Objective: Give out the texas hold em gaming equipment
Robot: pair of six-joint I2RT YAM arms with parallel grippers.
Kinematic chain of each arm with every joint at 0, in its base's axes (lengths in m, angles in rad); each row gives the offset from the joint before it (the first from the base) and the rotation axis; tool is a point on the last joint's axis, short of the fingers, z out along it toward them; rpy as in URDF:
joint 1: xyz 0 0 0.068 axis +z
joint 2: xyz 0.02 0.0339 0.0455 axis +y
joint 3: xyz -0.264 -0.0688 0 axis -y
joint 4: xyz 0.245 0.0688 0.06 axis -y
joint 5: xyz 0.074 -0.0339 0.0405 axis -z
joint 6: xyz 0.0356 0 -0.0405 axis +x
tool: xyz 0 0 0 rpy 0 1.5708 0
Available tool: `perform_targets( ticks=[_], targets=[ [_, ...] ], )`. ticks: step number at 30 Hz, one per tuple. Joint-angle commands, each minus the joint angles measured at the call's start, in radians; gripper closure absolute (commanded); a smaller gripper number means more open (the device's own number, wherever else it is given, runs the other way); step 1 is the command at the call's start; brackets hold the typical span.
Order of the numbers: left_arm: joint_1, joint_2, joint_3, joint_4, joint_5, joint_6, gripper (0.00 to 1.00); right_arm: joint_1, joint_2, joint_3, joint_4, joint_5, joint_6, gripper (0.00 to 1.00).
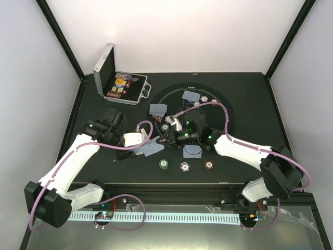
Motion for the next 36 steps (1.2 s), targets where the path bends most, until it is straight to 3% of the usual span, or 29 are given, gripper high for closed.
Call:
perform_targets(
  ticks=[1, 7, 11, 14, 17, 21, 24, 29, 36],
  targets=[
    [0.005, 0.000, 0.039, -0.013, 0.020, 0.017, 0.99, -0.033, -0.047, -0.004, -0.064, -0.007, -0.052, 0.99],
    [0.005, -0.005, 0.041, -0.021, 0.011, 0.020, 0.98, -0.158, -0.106, 0.044, -0.251, -0.016, -0.174, 0.99],
    [0.005, -0.006, 0.042, -0.024, 0.010, 0.020, 0.98, -0.251, -0.091, 0.166, -0.460, 0.018, -0.371, 0.99],
    [0.005, -0.005, 0.044, -0.025, 0.011, 0.018, 0.98, -0.262, -0.007, 0.350, -0.710, 0.227, -0.601, 0.99],
    [0.005, -0.004, 0.045, -0.026, 0.013, 0.016, 0.99, -0.253, 0.084, 0.472, -0.818, 0.509, -0.786, 0.99],
    [0.005, -0.005, 0.050, -0.029, 0.007, 0.014, 0.98, -0.204, 0.132, 0.464, -0.676, 0.894, -1.065, 0.99],
    [0.006, -0.004, 0.049, -0.031, 0.005, 0.011, 0.99, -0.150, 0.149, 0.381, -0.421, 1.087, -1.325, 0.99],
    [0.005, -0.002, 0.045, -0.029, 0.005, 0.004, 0.98, -0.086, 0.191, 0.168, 0.033, 1.130, -1.703, 0.99],
    [0.006, -0.008, 0.039, -0.033, -0.006, 0.005, 0.98, -0.069, 0.375, 0.150, 0.206, 1.160, -1.884, 0.99]
  ],
)
